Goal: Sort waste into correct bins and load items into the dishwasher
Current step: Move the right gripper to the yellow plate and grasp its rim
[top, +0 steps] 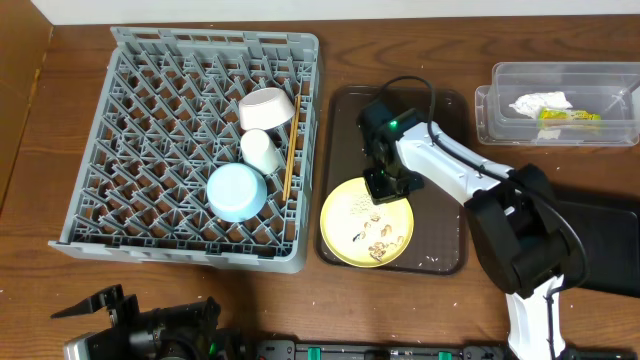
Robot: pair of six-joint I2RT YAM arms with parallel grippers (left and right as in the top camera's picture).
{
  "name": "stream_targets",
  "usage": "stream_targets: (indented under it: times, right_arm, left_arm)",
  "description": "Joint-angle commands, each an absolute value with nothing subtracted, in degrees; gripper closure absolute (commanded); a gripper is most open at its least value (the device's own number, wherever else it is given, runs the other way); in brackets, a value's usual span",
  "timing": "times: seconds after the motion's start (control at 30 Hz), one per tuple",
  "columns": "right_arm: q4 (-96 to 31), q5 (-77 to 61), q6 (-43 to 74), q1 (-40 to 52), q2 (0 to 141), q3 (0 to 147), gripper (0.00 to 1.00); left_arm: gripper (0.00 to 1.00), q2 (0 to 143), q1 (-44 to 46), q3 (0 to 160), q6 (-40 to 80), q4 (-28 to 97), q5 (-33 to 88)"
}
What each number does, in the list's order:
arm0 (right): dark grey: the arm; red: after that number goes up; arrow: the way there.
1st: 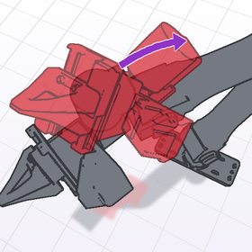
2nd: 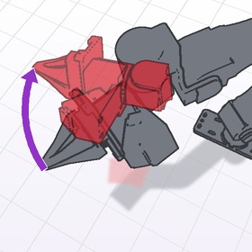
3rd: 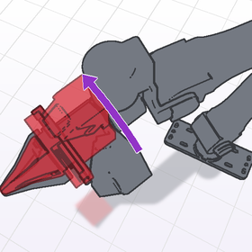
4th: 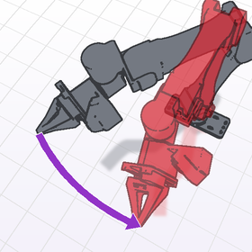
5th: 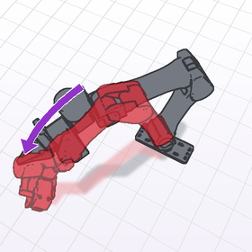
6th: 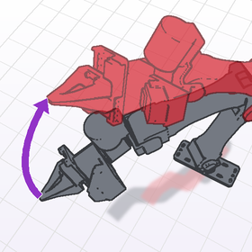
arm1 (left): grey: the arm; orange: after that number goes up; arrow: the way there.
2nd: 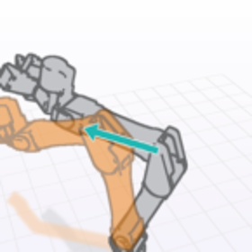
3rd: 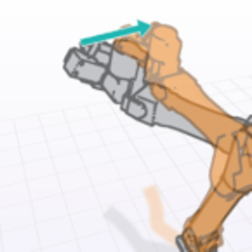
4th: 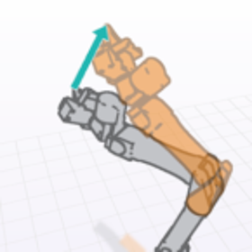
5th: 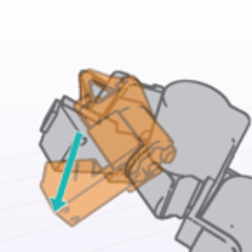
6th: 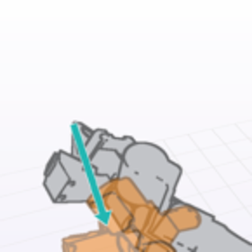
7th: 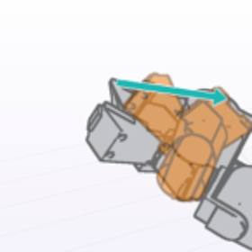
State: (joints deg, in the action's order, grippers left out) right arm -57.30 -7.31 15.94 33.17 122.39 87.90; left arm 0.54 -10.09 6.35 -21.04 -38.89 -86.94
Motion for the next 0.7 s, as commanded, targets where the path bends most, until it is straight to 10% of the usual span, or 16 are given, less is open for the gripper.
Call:
stream_targets:
  times: [0.0,0.67]
  right_arm:
    - [-56.95,-6.07,16.93,31.05,122.5,87.42,0.99]
    - [-60.29,3.2,19.66,22.79,122.48,94.15,0.99]
  left_arm:
    - [0.05,0.23,-10.22,7.31,-21.37,-39.13,-89.89]
    - [0.05,0.23,-10.22,7.31,-21.37,-39.13,-89.89]
